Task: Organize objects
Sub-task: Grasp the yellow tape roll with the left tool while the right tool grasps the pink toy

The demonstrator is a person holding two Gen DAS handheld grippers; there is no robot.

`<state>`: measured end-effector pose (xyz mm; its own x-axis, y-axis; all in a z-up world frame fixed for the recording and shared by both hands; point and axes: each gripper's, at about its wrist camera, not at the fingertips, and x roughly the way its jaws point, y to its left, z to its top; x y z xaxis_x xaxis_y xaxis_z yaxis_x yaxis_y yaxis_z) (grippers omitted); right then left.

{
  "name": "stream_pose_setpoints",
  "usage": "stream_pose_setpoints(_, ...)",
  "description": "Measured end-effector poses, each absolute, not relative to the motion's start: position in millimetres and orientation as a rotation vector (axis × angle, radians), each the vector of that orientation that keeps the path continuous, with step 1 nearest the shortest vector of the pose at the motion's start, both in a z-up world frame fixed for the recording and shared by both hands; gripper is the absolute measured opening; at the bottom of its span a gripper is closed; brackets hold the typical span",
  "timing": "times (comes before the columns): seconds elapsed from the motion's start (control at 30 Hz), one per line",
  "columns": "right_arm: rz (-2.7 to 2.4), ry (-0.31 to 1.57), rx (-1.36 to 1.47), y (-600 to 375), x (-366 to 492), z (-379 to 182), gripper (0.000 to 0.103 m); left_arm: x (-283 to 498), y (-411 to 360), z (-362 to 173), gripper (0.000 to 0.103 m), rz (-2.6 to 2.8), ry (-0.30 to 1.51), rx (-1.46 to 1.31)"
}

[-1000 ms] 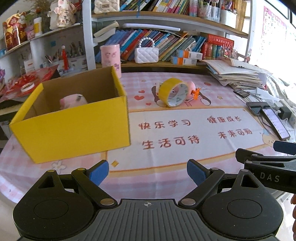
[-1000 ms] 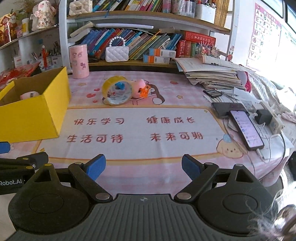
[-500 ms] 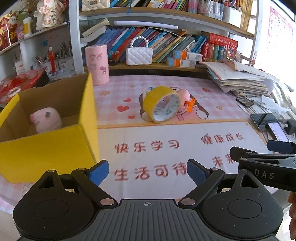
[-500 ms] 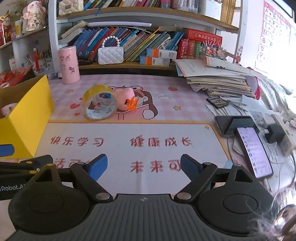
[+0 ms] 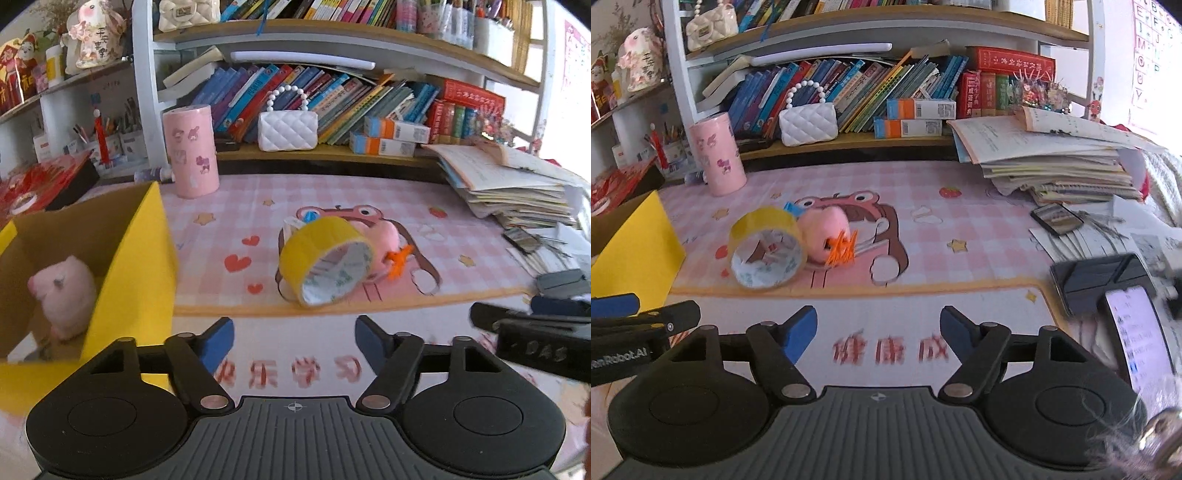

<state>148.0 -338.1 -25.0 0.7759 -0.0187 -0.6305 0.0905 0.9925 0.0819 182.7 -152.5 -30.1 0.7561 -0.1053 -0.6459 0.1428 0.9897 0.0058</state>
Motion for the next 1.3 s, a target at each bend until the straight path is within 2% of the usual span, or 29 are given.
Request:
stream_pose_setpoints(0.17, -0.036, 0.656, 0.093, -346.6, 181.2, -29.4, 0.073, 219.1, -160.5, -47.2, 0.052, -0.097, 0.731, 0.064)
stream_pose_setpoints(0.4, 0.013, 0.649, 0.119, -352.7, 224.6, -32.8, 0.071, 259.4, -170.9, -64.1, 0.04, -0.055, 0.753, 0.016)
stream_pose_setpoints(0.67, 0.086, 0.66, 0.143, -353.7, 266.2, -33.1, 0.071, 280.7, -171.5, -72.4, 0.014, -0.047, 0.767, -0.021)
stream_pose_setpoints(0.73, 0.103, 0.657, 0.124, -352.8, 270.9, -34.2, 0.071, 277.6, -161.7, -69.0, 0.011, -0.055, 0.777, -0.056)
stream_pose_setpoints(0.93, 0.194, 0.687, 0.096, -342.2, 292.5, -46.6, 0.071, 254.0, -139.8, -56.6, 0.006, -0.065, 0.794, -0.105)
stream_pose_setpoints(1.17, 0.246, 0.737, -0.022, -316.1, 325.6, -71.2, 0.071, 225.1, -125.9, -51.7, 0.006, -0.071, 0.829, -0.115)
stream_pose_setpoints(1.2, 0.254, 0.761, -0.034, -313.8, 329.5, -75.2, 0.07, 221.1, -124.3, -51.1, 0.006, -0.074, 0.831, -0.117)
stream_pose_setpoints(1.27, 0.26, 0.788, -0.047, -311.0, 332.9, -81.8, 0.06, 215.2, -122.2, -48.6, 0.006, -0.082, 0.83, -0.119)
stream_pose_setpoints(1.3, 0.261, 0.799, -0.045, -310.7, 333.3, -84.0, 0.052, 211.3, -121.1, -46.4, 0.006, -0.088, 0.825, -0.119)
